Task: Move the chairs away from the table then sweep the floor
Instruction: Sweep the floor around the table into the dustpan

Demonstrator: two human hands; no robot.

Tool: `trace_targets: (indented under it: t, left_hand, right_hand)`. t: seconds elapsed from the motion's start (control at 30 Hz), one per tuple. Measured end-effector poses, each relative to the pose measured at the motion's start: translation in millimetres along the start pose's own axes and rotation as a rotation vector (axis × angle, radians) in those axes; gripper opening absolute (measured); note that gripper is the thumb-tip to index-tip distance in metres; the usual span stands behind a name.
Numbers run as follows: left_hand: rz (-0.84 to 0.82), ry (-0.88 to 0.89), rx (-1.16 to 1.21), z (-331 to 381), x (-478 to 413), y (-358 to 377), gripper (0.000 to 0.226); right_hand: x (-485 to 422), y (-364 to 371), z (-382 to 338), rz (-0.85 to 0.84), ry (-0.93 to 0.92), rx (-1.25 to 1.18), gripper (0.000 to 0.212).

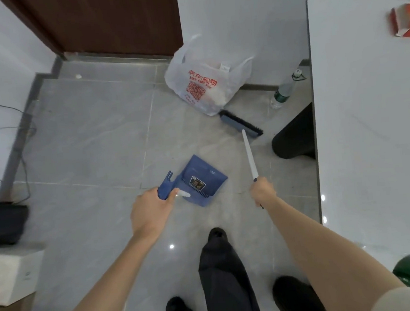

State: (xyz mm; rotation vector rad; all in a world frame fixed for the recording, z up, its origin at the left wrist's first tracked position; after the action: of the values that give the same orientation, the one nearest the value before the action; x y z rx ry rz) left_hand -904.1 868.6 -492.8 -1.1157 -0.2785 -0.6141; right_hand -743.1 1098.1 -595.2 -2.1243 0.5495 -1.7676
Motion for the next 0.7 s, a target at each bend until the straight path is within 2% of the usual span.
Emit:
trace_targets:
  t: [0.27,0.47,0.57,0.7]
  left_hand:
    - [0.007,0.036,0.03,-39,32,-12,0.036]
    - [0.003,0.049,0.076,-109,80,-25,0.036]
    - [0.013,0.057,0.058,-148,106,-35,0.037]
    - [0.0,0.058,0.0,-193,131,-45,0.035]
  right_hand:
    - [43,33,37,-0.065,0.043,0.188,0.036]
    - [114,100,70,-0.165,0.131,0.095,0.017]
    - [156,140,80,-0.199,0.035,-0.079,0.032]
    - [202,178,80,-0.21,0.057,-0.153,0.036]
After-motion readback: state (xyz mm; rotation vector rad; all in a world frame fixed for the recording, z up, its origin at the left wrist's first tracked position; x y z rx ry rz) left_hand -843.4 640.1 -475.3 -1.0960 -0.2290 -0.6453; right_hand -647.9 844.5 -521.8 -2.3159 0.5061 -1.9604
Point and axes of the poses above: each hand's wrist, its own x-axis away from the middle knuckle, its own y-axis out of the palm, z = x × y, the point moved 3 cm from there along -x, towards the middle knuckle, and after that the axes turned 8 degrees about -z, right-handed, at the moved point
